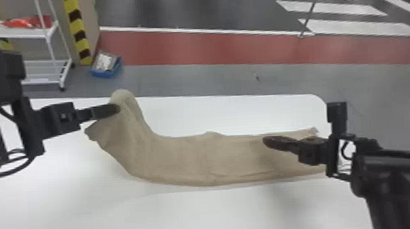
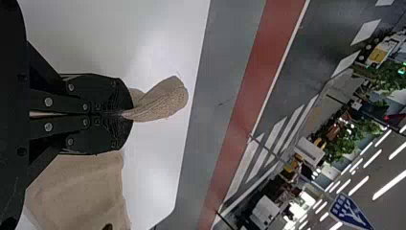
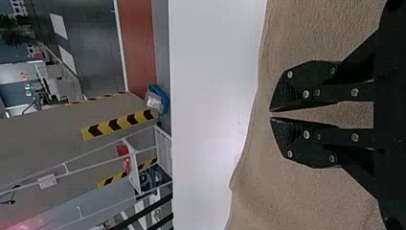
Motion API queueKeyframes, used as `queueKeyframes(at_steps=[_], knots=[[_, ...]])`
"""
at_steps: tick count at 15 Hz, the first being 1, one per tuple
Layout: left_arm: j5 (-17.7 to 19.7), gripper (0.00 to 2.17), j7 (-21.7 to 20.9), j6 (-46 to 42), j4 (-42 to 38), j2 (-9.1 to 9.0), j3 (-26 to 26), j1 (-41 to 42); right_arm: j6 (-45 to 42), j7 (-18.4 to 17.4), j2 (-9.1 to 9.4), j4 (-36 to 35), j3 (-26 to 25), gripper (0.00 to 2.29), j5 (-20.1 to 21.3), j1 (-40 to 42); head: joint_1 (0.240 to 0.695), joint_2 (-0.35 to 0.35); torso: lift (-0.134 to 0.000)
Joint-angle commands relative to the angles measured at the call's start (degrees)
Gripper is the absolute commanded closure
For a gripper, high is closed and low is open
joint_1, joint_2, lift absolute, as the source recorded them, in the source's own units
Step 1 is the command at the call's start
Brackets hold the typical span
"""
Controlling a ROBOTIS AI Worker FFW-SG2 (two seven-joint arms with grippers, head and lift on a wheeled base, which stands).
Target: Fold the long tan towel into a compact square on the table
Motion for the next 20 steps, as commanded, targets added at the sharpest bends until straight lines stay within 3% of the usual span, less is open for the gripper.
queueKeyframes(at_steps=[1,3,6,11,17,20], knots=[[5.8,1.79,1.3,2.5,0.6,0.08,1.1,-1.0,-3.4,0.0,1.32,3.4,4.3,1.84,-0.6,-0.5,0.695,-0.173,-0.124],[6.7,1.79,1.8,2.5,0.5,0.08,1.1,-0.9,-7.1,0.0,2.46,7.5,6.4,1.84,-2.5,-1.4,0.695,-0.15,-0.124],[11.6,1.79,1.0,2.5,0.5,0.26,2.1,-0.8,-9.0,0.0,3.52,11.4,8.1,1.84,-3.4,-3.1,0.695,-0.107,-0.124],[13.5,1.79,1.2,2.5,0.6,1.49,1.9,-3.7,-7.1,-0.1,4.84,13.8,11.8,1.84,-4.6,-5.3,0.695,-0.076,-0.124],[15.3,1.79,1.4,3.0,0.0,1.93,1.8,-4.3,-7.4,-1.0,10.73,18.6,15.8,1.84,-5.1,-8.7,0.695,-0.002,-0.124],[16.4,1.79,1.5,3.0,-0.4,2.37,2.2,-4.0,-7.4,-1.1,11.04,20.9,17.5,1.84,-7.0,-11.2,0.695,0.034,-0.124]])
